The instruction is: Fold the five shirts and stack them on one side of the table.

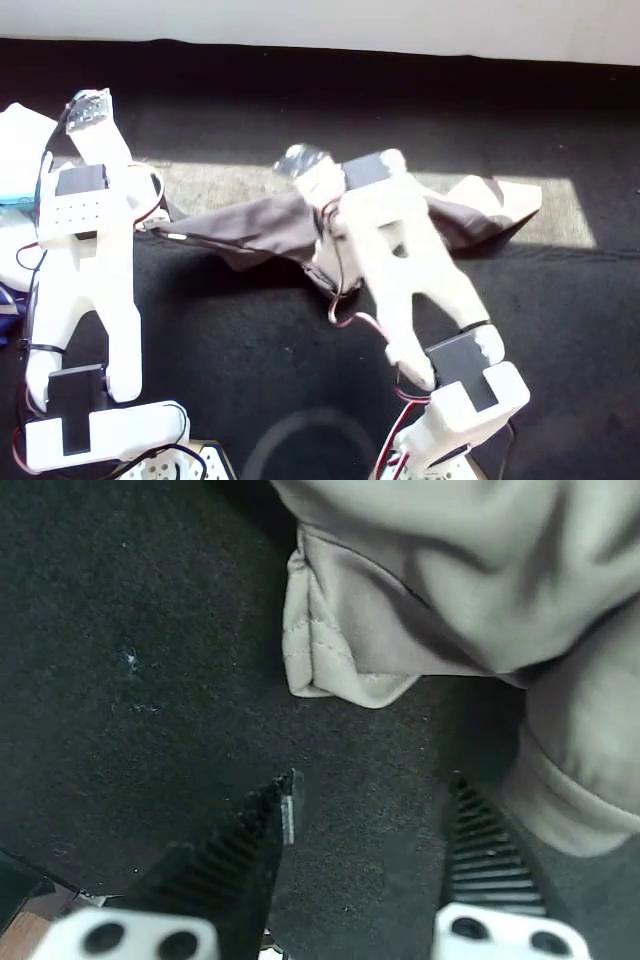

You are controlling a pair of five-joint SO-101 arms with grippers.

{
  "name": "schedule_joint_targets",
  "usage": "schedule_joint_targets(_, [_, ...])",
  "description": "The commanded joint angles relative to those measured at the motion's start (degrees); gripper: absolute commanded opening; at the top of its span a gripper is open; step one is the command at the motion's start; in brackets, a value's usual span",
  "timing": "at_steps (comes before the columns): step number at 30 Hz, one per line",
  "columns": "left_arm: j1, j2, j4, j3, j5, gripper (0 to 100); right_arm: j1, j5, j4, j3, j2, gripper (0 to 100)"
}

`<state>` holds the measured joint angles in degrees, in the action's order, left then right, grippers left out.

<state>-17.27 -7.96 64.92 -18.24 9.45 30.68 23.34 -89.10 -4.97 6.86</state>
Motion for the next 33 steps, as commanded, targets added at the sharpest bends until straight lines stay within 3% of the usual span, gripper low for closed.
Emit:
schedule_joint_targets(1, [-0.84, -1.89, -0.70, 0.40, -0.44, 1, 2.42, 0.44, 7.87, -6.99, -3.03, 27.8])
schedule_joint_targets(14, [-0.75, -1.98, -0.70, 0.40, -0.44, 1, 6.02, 0.44, 25.80, -17.80, -1.01, 26.5])
schedule_joint_targets(21, [-0.57, -1.98, 2.11, 0.75, -0.44, 1, -0.66, 0.53, 30.73, -17.36, 5.05, 2.4])
schedule_joint_targets(30, [0.04, -2.07, 4.31, 1.01, -0.44, 1, -11.56, 0.88, 18.33, -9.63, -16.31, 0.5])
schedule_joint_targets(33, [2.68, -2.07, 9.05, 4.44, -0.44, 1, -14.55, 0.97, 12.88, -4.35, -24.04, 0.5])
